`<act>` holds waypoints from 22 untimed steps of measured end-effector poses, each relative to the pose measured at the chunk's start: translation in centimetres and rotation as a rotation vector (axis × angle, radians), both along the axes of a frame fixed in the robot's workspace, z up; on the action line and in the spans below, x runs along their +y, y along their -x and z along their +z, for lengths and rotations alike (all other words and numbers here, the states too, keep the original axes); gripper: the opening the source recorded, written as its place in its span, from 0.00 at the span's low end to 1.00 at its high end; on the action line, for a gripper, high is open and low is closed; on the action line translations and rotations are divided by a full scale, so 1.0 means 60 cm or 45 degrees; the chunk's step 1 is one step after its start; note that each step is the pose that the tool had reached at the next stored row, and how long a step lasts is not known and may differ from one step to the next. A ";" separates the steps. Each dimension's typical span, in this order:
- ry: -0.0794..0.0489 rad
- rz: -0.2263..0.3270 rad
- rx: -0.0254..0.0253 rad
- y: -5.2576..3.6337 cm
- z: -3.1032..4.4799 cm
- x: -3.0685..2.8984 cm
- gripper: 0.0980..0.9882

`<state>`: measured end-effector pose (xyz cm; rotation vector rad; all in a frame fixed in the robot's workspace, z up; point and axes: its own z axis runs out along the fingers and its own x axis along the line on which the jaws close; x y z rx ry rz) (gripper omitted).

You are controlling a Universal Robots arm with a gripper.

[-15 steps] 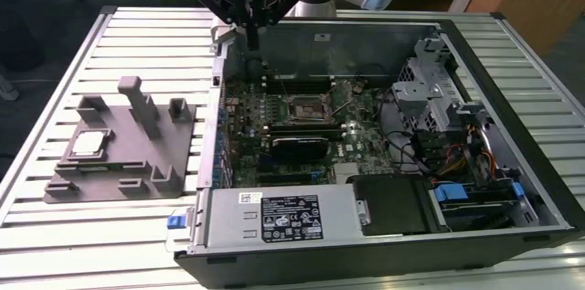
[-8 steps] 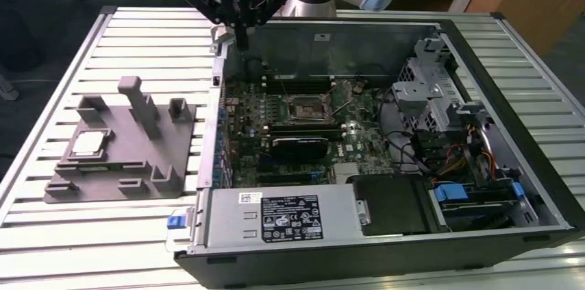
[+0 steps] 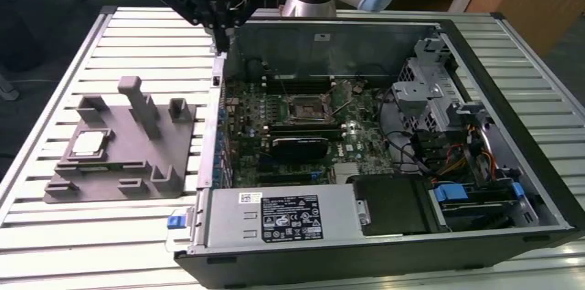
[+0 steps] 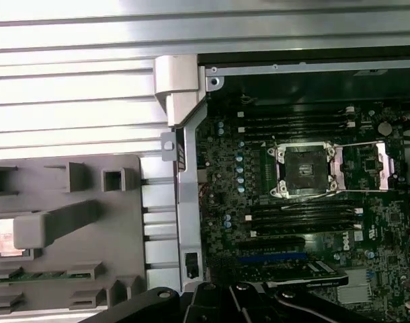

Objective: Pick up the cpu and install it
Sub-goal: 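Reach for the cpu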

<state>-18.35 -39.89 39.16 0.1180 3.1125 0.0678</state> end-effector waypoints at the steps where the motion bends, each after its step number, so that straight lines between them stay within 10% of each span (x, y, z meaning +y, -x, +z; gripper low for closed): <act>1: 0.000 0.000 0.0000 0.005 0.000 0.0000 0.01; 22: 0.000 0.000 -0.0001 0.090 -0.007 0.0000 0.01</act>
